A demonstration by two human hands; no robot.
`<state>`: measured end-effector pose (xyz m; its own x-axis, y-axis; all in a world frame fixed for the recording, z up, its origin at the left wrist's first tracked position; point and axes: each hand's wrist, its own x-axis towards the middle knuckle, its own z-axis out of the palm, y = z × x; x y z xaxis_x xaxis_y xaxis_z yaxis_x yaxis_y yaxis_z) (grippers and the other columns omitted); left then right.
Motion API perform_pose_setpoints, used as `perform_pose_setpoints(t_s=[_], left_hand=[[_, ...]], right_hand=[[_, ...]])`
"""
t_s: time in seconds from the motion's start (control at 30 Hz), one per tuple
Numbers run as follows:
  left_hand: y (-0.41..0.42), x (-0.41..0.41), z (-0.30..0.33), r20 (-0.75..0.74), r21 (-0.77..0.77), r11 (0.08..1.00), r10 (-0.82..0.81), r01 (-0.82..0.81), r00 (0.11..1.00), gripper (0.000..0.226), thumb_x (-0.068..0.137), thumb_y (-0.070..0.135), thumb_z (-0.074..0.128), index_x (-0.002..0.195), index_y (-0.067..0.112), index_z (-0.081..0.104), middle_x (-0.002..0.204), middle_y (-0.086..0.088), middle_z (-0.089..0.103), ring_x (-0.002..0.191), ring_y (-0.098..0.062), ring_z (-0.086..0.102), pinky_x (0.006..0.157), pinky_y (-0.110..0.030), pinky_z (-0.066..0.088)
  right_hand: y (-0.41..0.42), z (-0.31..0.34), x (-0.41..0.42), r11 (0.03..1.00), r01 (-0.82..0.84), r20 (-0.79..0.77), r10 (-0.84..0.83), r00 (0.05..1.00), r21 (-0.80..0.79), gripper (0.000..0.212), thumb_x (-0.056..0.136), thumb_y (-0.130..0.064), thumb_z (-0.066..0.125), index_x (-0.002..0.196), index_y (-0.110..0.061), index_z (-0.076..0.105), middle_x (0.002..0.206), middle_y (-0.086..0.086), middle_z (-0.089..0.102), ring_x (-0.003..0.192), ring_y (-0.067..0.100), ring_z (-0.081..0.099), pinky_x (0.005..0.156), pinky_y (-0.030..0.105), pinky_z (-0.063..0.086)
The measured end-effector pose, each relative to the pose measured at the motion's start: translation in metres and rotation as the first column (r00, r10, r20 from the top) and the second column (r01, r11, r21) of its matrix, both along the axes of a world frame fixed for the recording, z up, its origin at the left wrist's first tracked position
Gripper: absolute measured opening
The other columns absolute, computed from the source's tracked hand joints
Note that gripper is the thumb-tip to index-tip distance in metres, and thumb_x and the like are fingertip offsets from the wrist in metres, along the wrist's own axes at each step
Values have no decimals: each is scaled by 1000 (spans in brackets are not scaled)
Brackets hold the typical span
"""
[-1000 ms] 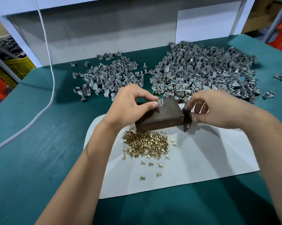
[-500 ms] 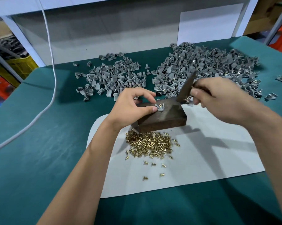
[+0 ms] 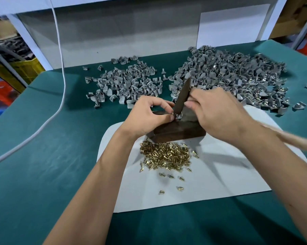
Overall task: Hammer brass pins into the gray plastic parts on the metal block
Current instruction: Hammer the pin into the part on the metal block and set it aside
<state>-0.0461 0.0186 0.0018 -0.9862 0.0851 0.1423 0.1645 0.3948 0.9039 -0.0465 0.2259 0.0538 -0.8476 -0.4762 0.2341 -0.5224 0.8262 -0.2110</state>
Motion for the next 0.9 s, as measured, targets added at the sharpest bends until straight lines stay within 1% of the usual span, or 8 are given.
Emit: perform_pose_setpoints(t_s=[0.07,0.2,0.33,0.43,0.5,0.67,0.83,0.9], left_hand=[[0,1,1,4,1,1000,10,-10,1000,6,81,-1,82,81,3,77,112,1,74,94,5,70,75,-7,50],[-1,-1,0,9,-15,1000,18,-18,1000,5,81,4,84,81,6,79,112,4,75,100,2,70,77,-8,50],[0,0,1,23,17,1000,11,-11,1000,8,80,1,83,79,7,79,114,0,75,98,-1,72,76,-11,53],[0,2,2,26,7,1000,14,-14,1000,11,80,3,84,77,12,79,113,4,74,100,3,69,76,-9,51],[0,1,3,22,-8,1000,13,-13,1000,10,80,5,84,77,13,79,113,6,74,100,5,68,77,-6,49],[0,3,3,12,16,1000,3,-3,1000,10,81,-1,82,78,8,78,115,-1,74,100,1,70,78,-10,52],[-1,1,3,-2,-13,1000,3,-3,1000,10,80,4,84,78,13,80,114,3,75,104,2,69,81,-9,51],[-1,1,2,0,8,1000,1,-1,1000,10,80,1,84,78,10,79,113,2,75,101,2,70,80,-9,52]], right_hand=[[1,11,-1,998,14,-15,-13,1000,59,16,106,-40,44,93,-31,45,90,11,67,78,36,58,69,41,45],[5,19,1,979,-30,-246,-21,969,-202,23,105,-35,47,105,-16,60,88,9,71,74,36,63,67,43,53],[-2,2,7,998,44,4,-44,999,44,21,107,-35,44,107,-19,57,93,13,68,86,41,62,75,45,52],[4,9,4,1000,23,-144,-21,989,12,24,107,-39,42,108,-22,57,93,10,70,83,40,64,70,45,52],[4,8,9,982,-14,-255,-35,966,-187,25,106,-37,43,110,-18,60,88,7,70,75,39,64,65,44,52],[-2,1,9,997,41,-41,-39,998,61,21,107,-37,41,105,-21,54,96,11,69,88,40,64,75,45,52],[2,13,13,979,-3,-235,-46,971,-206,24,106,-36,46,112,-18,60,90,9,72,80,39,65,67,43,51],[-4,4,14,998,34,-118,-41,992,-58,24,107,-36,43,113,-18,58,94,11,70,84,39,64,69,42,48]])
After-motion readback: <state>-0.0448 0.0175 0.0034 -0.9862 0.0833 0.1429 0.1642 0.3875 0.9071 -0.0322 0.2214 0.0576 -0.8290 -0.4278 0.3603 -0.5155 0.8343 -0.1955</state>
